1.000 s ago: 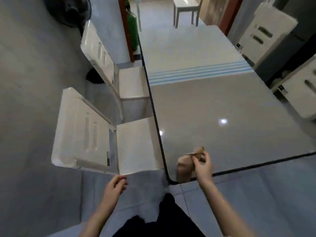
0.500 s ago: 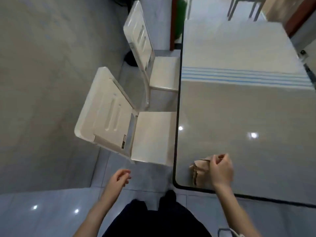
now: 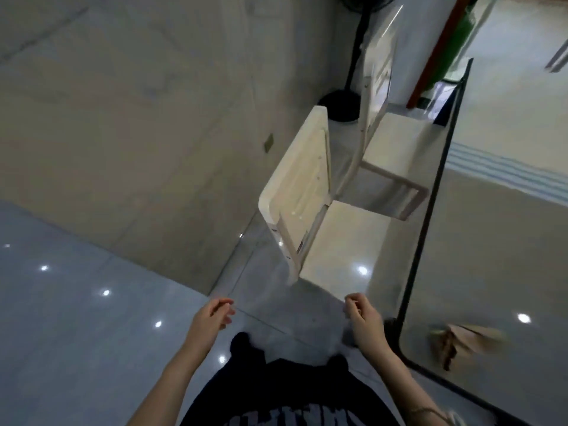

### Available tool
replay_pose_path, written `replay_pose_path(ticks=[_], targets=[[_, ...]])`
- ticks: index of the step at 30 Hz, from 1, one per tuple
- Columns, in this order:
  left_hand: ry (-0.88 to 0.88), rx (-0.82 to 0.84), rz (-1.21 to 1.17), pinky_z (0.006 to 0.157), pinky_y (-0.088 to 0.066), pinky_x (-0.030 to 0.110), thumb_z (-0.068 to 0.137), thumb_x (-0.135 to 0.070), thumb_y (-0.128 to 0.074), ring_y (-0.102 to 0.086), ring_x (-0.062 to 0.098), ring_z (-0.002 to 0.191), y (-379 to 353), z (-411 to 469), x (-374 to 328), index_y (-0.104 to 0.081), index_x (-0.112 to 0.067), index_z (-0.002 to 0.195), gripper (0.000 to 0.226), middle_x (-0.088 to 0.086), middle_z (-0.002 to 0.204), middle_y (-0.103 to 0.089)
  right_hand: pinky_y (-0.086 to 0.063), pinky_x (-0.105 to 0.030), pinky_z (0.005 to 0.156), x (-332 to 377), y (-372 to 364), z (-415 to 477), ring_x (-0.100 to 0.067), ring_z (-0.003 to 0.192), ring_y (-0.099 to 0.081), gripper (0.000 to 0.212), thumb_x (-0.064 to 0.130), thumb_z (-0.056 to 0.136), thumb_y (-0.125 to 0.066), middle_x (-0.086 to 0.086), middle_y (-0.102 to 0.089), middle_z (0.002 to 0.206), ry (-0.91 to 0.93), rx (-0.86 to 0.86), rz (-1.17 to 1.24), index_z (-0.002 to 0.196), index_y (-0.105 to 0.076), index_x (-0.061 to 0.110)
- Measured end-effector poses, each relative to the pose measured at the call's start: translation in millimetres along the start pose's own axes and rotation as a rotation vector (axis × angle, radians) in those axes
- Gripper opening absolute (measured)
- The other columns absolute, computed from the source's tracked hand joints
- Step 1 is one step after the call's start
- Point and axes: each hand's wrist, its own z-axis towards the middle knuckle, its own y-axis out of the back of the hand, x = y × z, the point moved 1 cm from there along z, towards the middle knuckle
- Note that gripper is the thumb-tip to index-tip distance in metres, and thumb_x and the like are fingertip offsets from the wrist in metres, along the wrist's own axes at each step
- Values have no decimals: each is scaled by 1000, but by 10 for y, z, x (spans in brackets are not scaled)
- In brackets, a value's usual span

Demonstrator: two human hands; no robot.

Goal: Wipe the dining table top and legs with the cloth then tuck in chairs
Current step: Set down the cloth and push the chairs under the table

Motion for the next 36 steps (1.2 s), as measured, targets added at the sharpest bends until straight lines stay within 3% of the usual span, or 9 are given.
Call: replay_pose_path(ticks=[2,5,13,18,21,24,27,32,36], targets=[[48,15,5,69,-48,29,96,-8,-48,-61,26,78,313,85,227,-64,-19,89,21,10,86,-68,-45,-22,65,-36,-373,-19,-20,76,-60,13,18,98,-52,-4,-66,81,-32,70,-69,93,-63,13],[83,60,51,68,-48,25,97,-10,-47,-62,22,78,885,280,437,-64,-18,92,19,9,91,-68,-50,-42,76,9,-918,-81,-26,81,-64,16,16,98,-53,-8,-67,83,-89,63,-43,91,-65,8],[36,96,134,69,-45,21,97,-17,-48,-64,15,82,1995,925,287,-65,-21,94,17,4,94,-69,-51,-42,73,962,-1653,-16,-29,80,-62,21,11,100,-48,-13,-65,82,-166,-141,272,87,-63,14],[-44,161,118,75,-47,32,90,-28,-54,-63,18,79,1938,1462,-234,-65,-26,89,11,2,85,-68,-53,-39,72,1573,-1521,282,-31,83,-66,16,8,99,-48,-13,-67,89,-70,-331,337,97,-63,11],[-118,239,87,68,-45,25,94,-10,-52,-56,16,71,1611,1823,-679,-61,-20,83,18,4,75,-61,-54,-32,74,1933,-1355,553,-22,85,-66,14,13,99,-50,-8,-67,97,47,-436,268,106,-62,13],[-273,353,145,66,-43,18,86,-15,-57,-54,-3,63,1138,2208,-1286,-59,-21,81,8,0,73,-58,-51,-23,75,2238,-1286,969,-11,93,-63,22,22,98,-54,-4,-62,113,83,-502,206,119,-59,17],[-449,452,233,75,-45,14,81,-29,-55,-58,-12,74,668,2594,-2035,-58,-29,91,10,-7,86,-63,-47,-38,100,2531,-1238,1446,-19,118,-53,56,45,92,-56,-3,-49,135,48,-493,139,138,-48,15],[-926,525,498,76,-47,18,84,-33,-49,-58,6,82,-48,2941,-3299,-63,-14,105,32,-3,94,-62,-36,-40,112,2843,-1295,2082,-24,135,-42,82,55,85,-58,-8,-43,146,-44,-435,106,149,-30,12],[-1403,496,743,83,-39,25,85,-26,-50,-51,16,90,-618,3144,-3889,-65,-13,99,25,1,96,-64,-30,-27,111,2844,-1369,2226,-23,136,-41,71,39,94,-54,-11,-40,148,-91,-422,-10,150,-24,8]])
